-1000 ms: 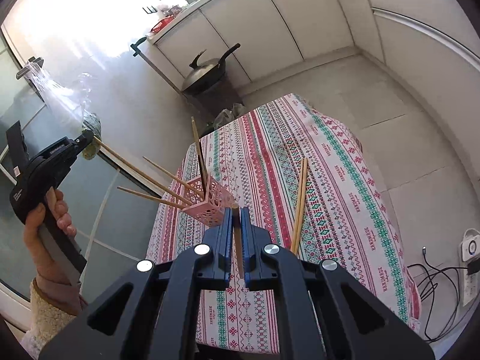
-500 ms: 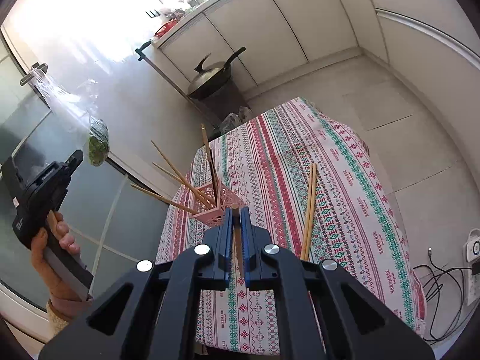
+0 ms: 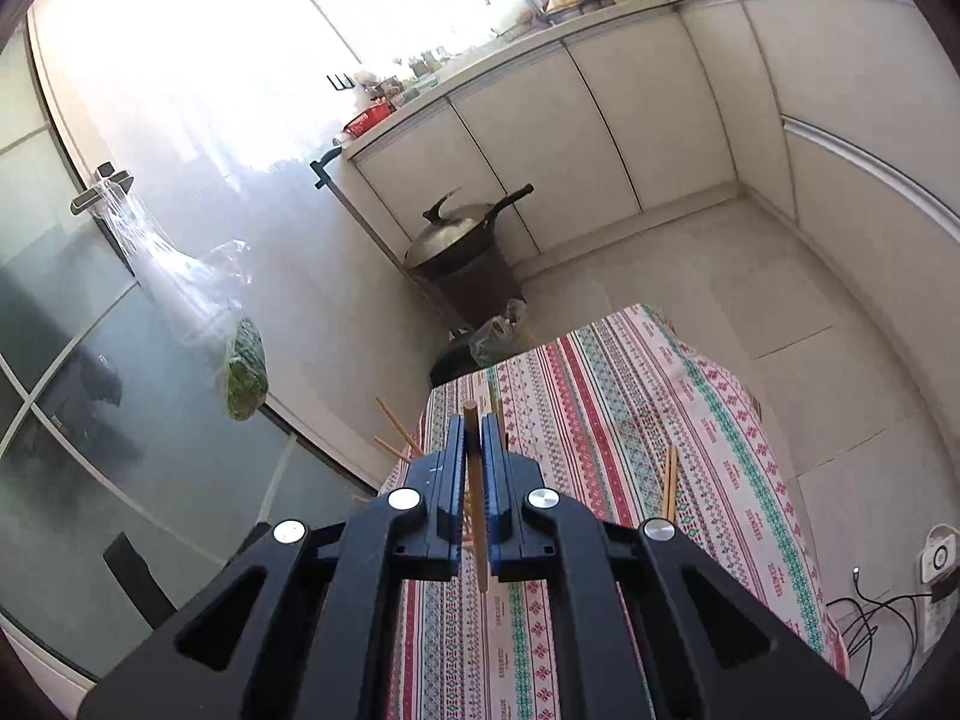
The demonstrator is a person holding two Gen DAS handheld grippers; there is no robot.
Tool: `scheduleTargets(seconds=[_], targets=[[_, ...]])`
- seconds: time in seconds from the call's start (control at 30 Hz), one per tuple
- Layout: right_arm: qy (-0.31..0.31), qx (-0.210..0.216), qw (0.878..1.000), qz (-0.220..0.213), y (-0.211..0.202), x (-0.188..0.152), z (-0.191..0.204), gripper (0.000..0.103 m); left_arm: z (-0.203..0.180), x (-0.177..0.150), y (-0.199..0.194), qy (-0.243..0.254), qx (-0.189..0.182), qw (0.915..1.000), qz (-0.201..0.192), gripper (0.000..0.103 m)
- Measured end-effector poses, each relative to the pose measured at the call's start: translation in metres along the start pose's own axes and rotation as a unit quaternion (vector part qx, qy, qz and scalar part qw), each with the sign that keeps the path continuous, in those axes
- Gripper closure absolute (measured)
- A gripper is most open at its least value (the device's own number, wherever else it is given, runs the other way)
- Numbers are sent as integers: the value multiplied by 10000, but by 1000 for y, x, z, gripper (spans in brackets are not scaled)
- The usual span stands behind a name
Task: Organize utensils
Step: 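Carry the wooden chopsticks in both tools over the pink basket, then lower the chopsticks into the pink basket and open both tools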
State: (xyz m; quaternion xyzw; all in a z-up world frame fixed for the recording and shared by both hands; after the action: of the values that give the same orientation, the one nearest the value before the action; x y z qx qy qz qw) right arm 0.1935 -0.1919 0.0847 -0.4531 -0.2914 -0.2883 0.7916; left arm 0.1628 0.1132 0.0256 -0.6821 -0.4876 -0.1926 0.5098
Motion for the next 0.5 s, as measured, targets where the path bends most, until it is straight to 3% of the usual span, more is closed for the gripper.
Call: scheduleTargets(seconds=[0.2,0.5], targets=[[-203,-248,9994,-155,25,31,24,97,6,7,-2,-113,-68,9999,-16,98],[-141,-488,9985,178,97,19,25,97,16,12,3,-265,-152,9995,126,98]])
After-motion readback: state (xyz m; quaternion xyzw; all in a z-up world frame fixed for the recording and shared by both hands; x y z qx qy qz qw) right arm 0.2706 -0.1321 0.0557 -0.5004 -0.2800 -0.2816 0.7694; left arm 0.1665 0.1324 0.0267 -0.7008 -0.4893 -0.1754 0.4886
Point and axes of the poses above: each gripper's, at about its wrist camera, not at the fingertips, and y roughly the way its jaws point, z to its left, x to its top, the point moved 8 cm from there along y, roughly the way its jaws point, and after that the axes turned 9 degrees about -y, right-handed, at the moved point
